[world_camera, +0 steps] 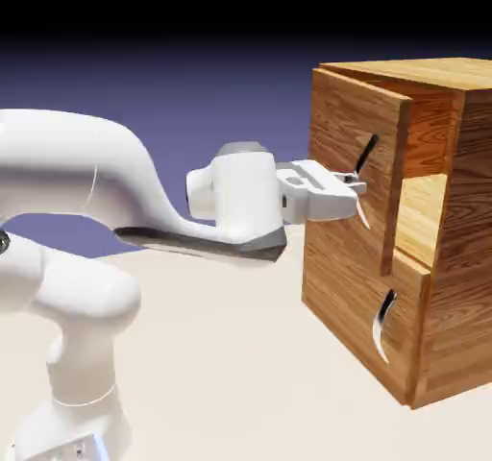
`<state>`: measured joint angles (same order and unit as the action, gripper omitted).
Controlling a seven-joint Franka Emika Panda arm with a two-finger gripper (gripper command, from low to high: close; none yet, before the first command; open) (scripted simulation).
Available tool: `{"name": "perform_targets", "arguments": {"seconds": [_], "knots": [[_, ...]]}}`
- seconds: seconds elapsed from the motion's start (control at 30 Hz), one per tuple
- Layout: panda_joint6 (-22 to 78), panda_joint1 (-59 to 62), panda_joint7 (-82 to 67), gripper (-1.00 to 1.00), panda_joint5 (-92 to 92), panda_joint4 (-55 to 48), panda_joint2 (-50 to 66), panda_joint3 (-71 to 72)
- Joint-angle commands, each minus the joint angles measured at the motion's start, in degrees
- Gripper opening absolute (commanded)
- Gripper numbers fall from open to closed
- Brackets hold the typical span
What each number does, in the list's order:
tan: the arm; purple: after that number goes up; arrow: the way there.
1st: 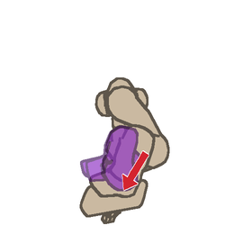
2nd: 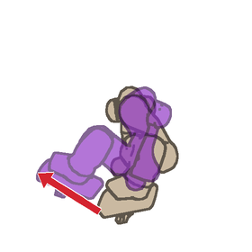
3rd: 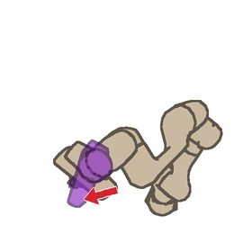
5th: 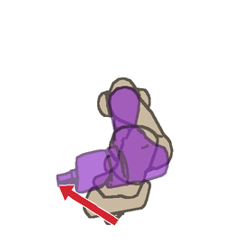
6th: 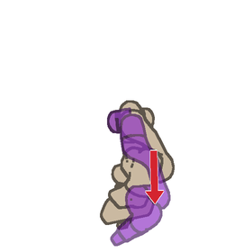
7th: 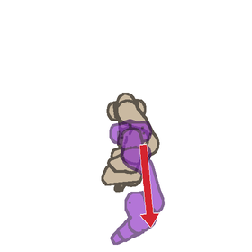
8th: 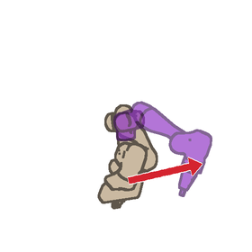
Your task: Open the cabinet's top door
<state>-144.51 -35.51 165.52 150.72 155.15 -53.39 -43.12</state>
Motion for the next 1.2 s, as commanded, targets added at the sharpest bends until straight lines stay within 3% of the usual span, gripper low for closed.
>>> {"name": "perform_targets", "arguments": {"seconds": [0.0, 0.33, 0.67, 1.17], "knots": [[0.47, 1.85, 0.31, -1.00, -1.38, 0.98, 0.07, 2.08], [3.64, 17.74, 0.48, -1.00, -17.92, 9.38, -2.97, 22.84], [0.58, 32.47, -0.17, -1.00, -35.56, 13.67, -8.12, 43.30], [19.90, 25.18, -14.76, -1.00, -72.93, 17.62, -16.97, 65.21]]}}
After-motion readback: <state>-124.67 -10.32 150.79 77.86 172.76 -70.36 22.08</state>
